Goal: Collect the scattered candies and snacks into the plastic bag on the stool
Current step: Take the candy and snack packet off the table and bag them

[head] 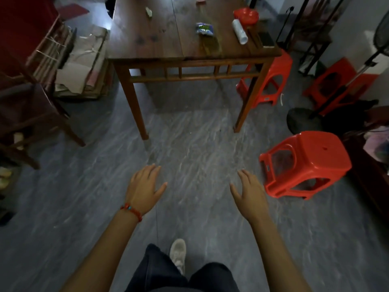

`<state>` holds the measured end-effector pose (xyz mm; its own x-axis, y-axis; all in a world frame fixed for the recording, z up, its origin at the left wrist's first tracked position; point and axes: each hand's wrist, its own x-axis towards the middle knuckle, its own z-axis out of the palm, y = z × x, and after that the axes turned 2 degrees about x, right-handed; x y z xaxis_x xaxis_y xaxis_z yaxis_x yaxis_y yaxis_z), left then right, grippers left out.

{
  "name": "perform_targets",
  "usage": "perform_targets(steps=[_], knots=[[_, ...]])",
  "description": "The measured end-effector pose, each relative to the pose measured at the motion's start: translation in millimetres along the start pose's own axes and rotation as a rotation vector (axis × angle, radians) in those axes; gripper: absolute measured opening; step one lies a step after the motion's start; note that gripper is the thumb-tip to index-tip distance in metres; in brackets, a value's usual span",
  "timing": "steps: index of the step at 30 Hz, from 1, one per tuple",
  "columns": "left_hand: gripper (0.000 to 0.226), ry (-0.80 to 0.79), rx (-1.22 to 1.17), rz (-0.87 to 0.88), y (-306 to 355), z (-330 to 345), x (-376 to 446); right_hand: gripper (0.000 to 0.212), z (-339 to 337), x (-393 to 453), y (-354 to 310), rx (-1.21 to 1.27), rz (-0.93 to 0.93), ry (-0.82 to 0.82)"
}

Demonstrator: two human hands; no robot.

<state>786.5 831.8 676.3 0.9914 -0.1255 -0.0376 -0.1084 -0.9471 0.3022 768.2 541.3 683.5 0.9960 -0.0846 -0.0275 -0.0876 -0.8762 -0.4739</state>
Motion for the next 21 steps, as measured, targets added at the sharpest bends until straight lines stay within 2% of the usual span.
perform_targets(steps=[4, 9, 21], knots=[[0.063, -0.002, 0.004, 0.011, -13, -9, 64, 0.054, 2, 59, -12, -0.006, 0.003, 0.001], [0.062, -0.004, 0.007, 0.015, -22, -8, 143, 0.065, 5, 142, -14, 0.013, -0.018, 0.033], [0.062, 0.074, 0.006, -0.074, -21, -31, 352, 0.047, -16, 392, -22, 0.047, -0.138, 0.058]])
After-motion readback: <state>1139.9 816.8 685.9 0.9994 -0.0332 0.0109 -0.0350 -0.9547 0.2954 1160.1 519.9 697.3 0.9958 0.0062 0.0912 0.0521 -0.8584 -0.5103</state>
